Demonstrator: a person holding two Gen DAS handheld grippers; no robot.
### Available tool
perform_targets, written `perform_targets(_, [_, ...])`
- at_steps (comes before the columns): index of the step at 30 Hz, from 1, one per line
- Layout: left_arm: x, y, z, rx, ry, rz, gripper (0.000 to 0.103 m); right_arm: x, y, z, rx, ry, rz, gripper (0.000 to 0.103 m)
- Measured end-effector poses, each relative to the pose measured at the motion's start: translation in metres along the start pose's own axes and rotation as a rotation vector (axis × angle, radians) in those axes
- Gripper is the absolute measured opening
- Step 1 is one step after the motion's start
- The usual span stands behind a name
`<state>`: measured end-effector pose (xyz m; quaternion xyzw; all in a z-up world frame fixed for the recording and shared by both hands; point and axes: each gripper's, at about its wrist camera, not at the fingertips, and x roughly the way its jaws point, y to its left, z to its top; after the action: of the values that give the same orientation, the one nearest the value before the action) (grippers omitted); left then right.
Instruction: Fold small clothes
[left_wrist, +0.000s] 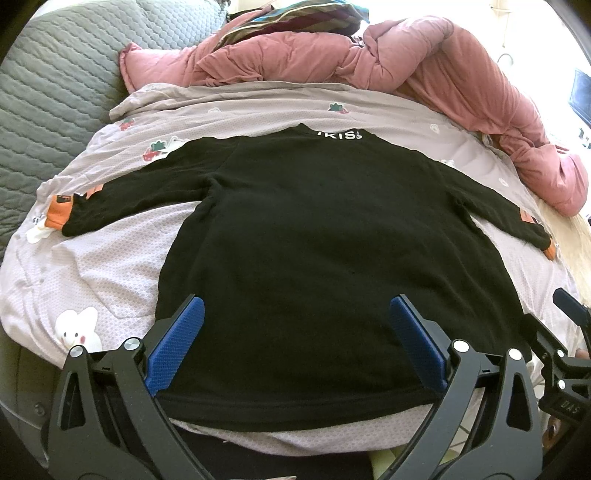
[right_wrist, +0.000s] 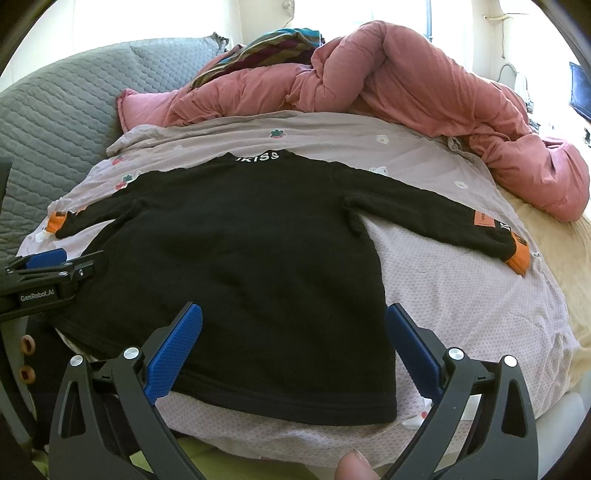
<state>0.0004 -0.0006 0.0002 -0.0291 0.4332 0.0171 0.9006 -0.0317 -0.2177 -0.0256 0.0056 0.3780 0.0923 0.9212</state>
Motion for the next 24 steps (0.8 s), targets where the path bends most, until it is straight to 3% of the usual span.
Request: perform_targets(24, [-0.0039,0.0080,-0.0025,0.002,0.001,0.002,0.094,0.0035,0.0015,-0.0008,0.002,0.002,-0.002,0.099])
